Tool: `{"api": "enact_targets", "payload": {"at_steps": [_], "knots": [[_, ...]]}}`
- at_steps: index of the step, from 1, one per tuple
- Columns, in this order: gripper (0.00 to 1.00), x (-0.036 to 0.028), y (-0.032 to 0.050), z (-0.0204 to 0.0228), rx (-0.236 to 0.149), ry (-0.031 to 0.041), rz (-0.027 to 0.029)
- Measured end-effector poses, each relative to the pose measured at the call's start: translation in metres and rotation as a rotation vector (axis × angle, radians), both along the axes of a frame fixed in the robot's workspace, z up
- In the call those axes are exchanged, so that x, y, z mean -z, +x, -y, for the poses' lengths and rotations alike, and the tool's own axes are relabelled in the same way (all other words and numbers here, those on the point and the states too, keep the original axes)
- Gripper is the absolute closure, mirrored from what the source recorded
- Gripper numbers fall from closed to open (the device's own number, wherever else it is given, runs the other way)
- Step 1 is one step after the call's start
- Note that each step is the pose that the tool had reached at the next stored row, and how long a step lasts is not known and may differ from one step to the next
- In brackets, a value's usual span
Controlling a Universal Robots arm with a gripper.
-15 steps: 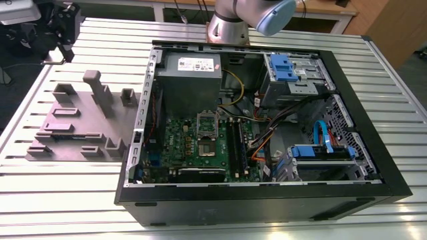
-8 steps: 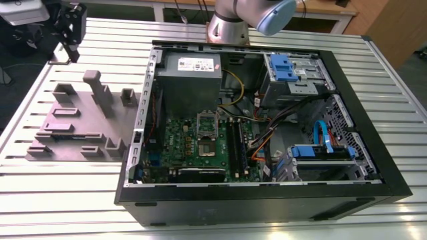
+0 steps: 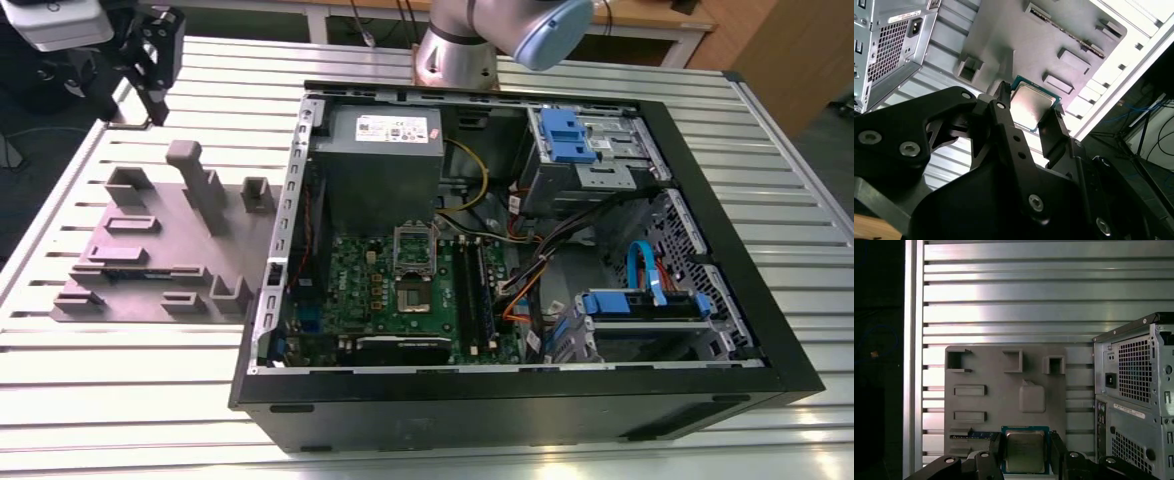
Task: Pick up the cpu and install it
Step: 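Pick up the cpu and move it towards the insertion slot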
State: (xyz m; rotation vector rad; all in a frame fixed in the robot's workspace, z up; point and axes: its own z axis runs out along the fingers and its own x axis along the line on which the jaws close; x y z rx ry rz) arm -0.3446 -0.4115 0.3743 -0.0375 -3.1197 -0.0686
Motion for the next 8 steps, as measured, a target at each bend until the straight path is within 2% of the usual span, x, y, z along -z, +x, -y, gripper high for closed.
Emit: {"api": "enact_targets", "payload": {"at_steps": [8], "knots": [[0.53, 0.0000, 0.0084, 0.0000, 0.000, 0.0000, 0.0000]]}}
